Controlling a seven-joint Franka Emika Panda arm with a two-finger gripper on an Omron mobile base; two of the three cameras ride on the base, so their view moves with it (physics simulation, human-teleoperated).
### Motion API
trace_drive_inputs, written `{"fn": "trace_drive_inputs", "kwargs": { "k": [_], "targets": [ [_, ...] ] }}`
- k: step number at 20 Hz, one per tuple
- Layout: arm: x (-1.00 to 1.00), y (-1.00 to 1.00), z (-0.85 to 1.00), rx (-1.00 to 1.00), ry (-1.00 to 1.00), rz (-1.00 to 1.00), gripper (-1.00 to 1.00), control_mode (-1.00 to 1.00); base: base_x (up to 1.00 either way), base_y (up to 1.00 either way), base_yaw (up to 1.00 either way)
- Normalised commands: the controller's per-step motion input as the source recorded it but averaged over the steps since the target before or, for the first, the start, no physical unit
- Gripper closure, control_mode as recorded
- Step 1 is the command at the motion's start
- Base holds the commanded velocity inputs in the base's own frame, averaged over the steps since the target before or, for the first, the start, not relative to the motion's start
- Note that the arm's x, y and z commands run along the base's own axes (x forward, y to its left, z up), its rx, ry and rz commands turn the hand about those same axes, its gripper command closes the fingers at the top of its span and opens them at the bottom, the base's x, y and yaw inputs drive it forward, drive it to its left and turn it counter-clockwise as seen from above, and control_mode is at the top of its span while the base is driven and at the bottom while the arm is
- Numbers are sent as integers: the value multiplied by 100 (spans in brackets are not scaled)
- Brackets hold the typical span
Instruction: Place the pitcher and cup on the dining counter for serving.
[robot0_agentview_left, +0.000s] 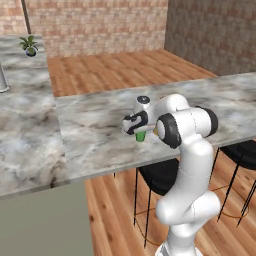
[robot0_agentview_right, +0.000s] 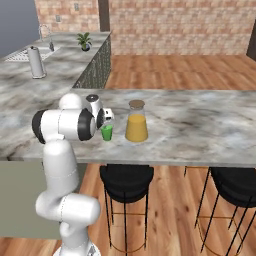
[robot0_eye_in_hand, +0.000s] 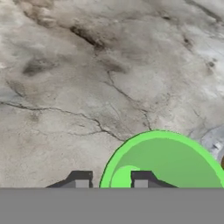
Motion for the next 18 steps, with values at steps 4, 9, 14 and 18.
{"fn": "trace_drive_inputs", "kwargs": {
  "k": [4, 9, 14, 18],
  "targets": [
    [-2, 0, 7, 1, -1, -7, -100, -100, 0, 0, 0],
    [-34, 0, 53, 0, -7, -11, -100, -100, 0, 0, 0],
    [-87, 0, 84, 0, -23, -11, -100, -100, 0, 0, 0],
    [-100, 0, 81, 0, -36, -6, -100, -100, 0, 0, 0]
  ]
}}
